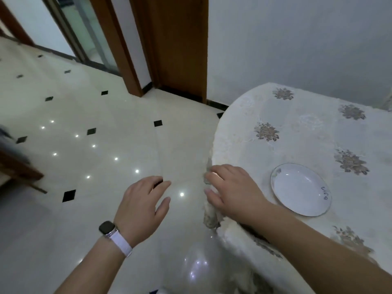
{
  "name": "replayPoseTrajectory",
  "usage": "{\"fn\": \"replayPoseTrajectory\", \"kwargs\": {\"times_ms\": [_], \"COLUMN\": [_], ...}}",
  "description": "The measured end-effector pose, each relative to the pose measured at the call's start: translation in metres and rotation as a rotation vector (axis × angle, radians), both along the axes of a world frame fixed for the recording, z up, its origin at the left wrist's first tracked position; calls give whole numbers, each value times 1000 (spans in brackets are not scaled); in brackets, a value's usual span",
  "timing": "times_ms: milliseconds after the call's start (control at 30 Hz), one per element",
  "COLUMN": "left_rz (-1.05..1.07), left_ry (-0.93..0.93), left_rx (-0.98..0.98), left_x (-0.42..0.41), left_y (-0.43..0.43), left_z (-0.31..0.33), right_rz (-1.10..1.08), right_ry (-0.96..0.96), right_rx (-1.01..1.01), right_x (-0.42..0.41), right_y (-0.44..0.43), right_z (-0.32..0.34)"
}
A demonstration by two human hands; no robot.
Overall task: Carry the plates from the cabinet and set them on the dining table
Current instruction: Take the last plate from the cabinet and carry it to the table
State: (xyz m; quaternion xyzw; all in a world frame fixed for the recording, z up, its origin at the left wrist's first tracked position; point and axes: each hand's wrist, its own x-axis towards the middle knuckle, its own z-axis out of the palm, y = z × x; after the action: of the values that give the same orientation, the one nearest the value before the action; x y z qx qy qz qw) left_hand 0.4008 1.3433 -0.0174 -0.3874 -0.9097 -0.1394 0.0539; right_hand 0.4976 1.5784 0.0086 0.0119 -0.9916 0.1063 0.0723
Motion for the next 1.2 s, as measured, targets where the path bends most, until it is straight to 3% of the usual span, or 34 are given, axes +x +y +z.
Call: {"fn": "replayPoseTrajectory", "kwargs": {"times_ms": [433, 600, 933, 1200], "left_rz": [413, 587, 887, 1038], "left_ry": [-71, -12, -21, -22], "left_rx": [48, 55, -6, -64], "left_x": [-25, -19, -23, -95], "left_y": [-256, -328, -417, -464], "left_z": [-9, -8, -8, -5], "right_rz": [377, 533, 769, 891], "right_ry": [-40, -17, -15, 2], "right_rx": [84, 121, 168, 155], "right_x": [-128, -161, -229, -337], "right_y": [-261, -327, -423, -483], "right_z": [-1, -3, -15, -25]}}
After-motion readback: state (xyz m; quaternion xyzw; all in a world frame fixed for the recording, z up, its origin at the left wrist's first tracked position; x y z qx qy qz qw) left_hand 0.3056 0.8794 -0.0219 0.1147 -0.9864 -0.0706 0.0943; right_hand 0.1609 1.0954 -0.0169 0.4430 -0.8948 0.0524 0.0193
